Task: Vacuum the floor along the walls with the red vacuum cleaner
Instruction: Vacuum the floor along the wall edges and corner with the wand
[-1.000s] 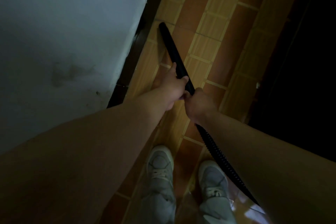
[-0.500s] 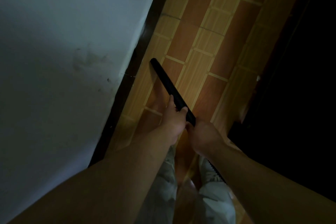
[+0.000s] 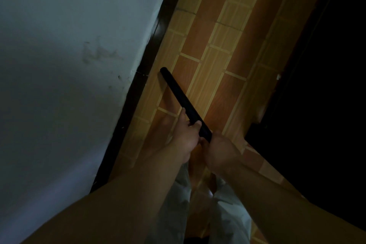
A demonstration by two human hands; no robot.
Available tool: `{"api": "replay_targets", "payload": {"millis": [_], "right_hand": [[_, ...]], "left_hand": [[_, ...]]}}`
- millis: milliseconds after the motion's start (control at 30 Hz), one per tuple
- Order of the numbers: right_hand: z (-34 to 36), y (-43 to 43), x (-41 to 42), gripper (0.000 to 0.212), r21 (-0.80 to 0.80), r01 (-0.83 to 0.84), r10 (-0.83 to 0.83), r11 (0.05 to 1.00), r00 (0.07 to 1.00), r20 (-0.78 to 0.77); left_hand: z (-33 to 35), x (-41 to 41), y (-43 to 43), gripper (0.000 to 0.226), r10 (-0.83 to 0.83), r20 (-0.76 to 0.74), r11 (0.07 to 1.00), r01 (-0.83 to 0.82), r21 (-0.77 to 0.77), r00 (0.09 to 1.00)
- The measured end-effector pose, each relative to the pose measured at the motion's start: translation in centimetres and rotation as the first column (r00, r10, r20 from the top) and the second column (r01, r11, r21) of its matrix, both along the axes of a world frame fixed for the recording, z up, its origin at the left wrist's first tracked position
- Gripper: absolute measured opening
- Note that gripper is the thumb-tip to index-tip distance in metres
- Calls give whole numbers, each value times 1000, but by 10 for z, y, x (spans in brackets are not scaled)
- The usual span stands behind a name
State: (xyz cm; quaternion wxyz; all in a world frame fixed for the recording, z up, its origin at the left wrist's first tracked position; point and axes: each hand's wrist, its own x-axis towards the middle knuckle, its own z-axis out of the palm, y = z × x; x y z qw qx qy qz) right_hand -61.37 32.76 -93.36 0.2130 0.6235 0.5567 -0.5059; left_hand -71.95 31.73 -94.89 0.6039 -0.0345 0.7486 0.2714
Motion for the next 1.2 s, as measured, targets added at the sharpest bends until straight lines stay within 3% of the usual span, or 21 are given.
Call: {"api": "replay_targets", "payload": {"millis": [267,500,633,800,867,1000,1100,1167,1200], "right_hand": [[34,2,20,23,36,79,-80,996,997,15],[113,7,36,29,68,-14,8,998,996,90],[171,-1,47,38,47,-12,8,999,997,76],[265,-4,66,41,53,95,-99,994,993,67],[295,-8,76,38,79,141,-148,987,984,95],[352,-19,98,31,150,200,-221,968,965,141],[399,-33,123,30,229,255,-294,939,943,156],[423,-47,141,29,276,291,-344,916,923,170],[435,-54,151,27,291,307,-367,906,913,179]], "left_hand": [[36,14,14,68,-18,66,1000,17,20,998],[116,16,22,48,-51,98,999,50,20,994],[187,14,19,52,-158,113,987,157,18,981],[279,9,13,55,-395,-62,916,399,53,916],[313,9,12,51,-553,-206,812,577,83,807],[378,16,19,45,-719,-488,501,856,131,496],[426,35,27,46,-681,-724,73,994,83,110],[452,53,34,49,-546,-825,-205,978,-40,-148],[463,64,36,51,-481,-844,-312,946,-86,-236]]}}
